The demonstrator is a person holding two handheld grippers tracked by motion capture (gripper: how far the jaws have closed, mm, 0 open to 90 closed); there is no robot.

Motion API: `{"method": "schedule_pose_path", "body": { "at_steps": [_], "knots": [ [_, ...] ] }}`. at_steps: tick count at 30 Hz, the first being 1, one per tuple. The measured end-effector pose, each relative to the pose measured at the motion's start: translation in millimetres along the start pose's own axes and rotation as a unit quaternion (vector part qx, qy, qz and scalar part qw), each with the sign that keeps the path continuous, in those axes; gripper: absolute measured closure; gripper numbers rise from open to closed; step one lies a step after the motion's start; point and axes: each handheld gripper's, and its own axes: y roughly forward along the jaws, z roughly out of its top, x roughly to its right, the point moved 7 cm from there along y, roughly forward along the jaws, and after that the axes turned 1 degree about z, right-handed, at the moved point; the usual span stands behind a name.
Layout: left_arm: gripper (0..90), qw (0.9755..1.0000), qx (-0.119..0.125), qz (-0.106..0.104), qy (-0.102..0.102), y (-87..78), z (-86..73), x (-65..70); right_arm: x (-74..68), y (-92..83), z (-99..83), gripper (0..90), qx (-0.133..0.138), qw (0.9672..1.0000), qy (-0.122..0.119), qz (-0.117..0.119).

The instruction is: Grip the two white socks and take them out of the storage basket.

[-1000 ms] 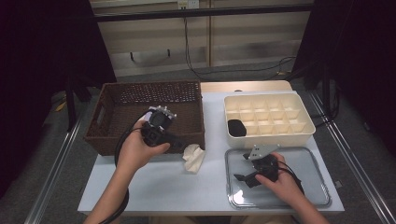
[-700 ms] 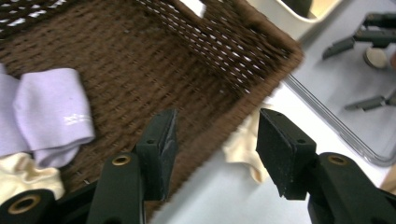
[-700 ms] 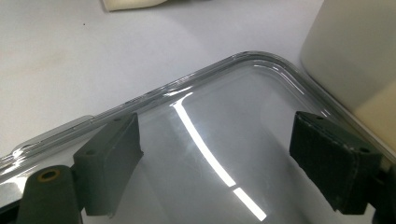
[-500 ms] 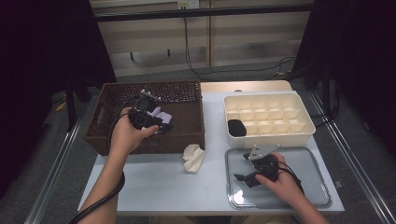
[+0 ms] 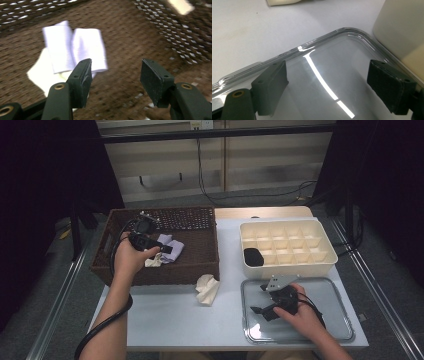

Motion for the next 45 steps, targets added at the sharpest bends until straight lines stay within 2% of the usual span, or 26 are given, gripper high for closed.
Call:
{"method": "schedule_pose_path", "body": {
  "at_steps": [2,4,7,10,13,22,24,26,28,31,36,39,41,42,43,45],
  "knots": [
    [42.1,0.9999,0.0,0.008,-0.009,2.6,0.6,-7.8,0.1,0.0,0.0,15.8,0.0,1.0,0.0,0.0],
    [42.1,0.9998,-0.005,0.017,-0.007,5.2,1.3,-13.3,0.0,0.0,0.0,15.8,0.0,1.0,0.0,0.0],
    [41.8,0.9997,-0.003,0.008,-0.021,9.6,3.7,-19.1,0.1,0.0,0.0,15.8,0.0,1.0,0.0,0.0],
    [41.3,0.9992,-0.007,0.017,-0.035,14.5,4.5,-27.0,0.0,0.0,0.0,15.8,0.0,1.0,0.0,0.0],
    [41.0,0.9986,-0.011,0.015,-0.05,17.7,3.8,-33.5,0.0,0.0,0.1,15.8,0.001,1.0,0.001,0.0],
    [38.8,0.9968,-0.029,0.028,-0.069,27.9,1.7,-48.7,0.1,0.1,0.1,15.8,0.001,1.0,0.001,0.0],
    [38.7,0.9964,-0.026,0.028,-0.076,28.6,3.6,-50.1,0.1,0.1,0.2,15.8,0.001,1.0,0.001,0.0],
    [38.7,0.9971,-0.022,0.035,-0.064,28.3,5.6,-51.3,0.4,0.2,0.3,15.8,0.002,1.0,-0.001,-0.001],
    [38.1,0.9976,-0.016,0.029,-0.06,29.3,7.8,-51.5,1.0,0.2,0.4,15.8,0.003,1.0,-0.001,-0.003],
    [35.7,0.9979,-0.029,0.037,-0.044,33.5,5.4,-53.0,0.4,0.2,0.3,15.8,0.002,1.0,-0.001,-0.001],
    [34.9,0.9976,-0.033,0.047,-0.04,37.1,4.7,-55.6,0.4,0.2,0.3,15.8,0.002,1.0,-0.001,-0.001],
    [34.6,0.9968,-0.049,0.051,-0.038,40.2,3.3,-57.4,0.9,0.2,0.4,15.8,0.003,1.0,-0.001,-0.002],
    [35.3,0.9968,-0.053,0.055,-0.024,42.0,2.6,-59.4,0.6,0.2,0.3,15.8,0.002,1.0,-0.001,-0.002],
    [35.3,0.9965,-0.052,0.054,-0.036,43.5,1.7,-59.1,1.0,0.2,0.4,15.8,0.003,1.0,-0.002,-0.003],
    [35.5,0.9965,-0.053,0.056,-0.031,44.0,0.5,-61.1,0.4,0.2,0.3,15.8,0.002,1.0,-0.001,0.0],
    [36.0,0.9961,-0.057,0.049,-0.045,46.6,-1.6,-61.0,0.4,0.2,0.3,15.8,0.002,1.0,-0.001,-0.001]
  ]
}}
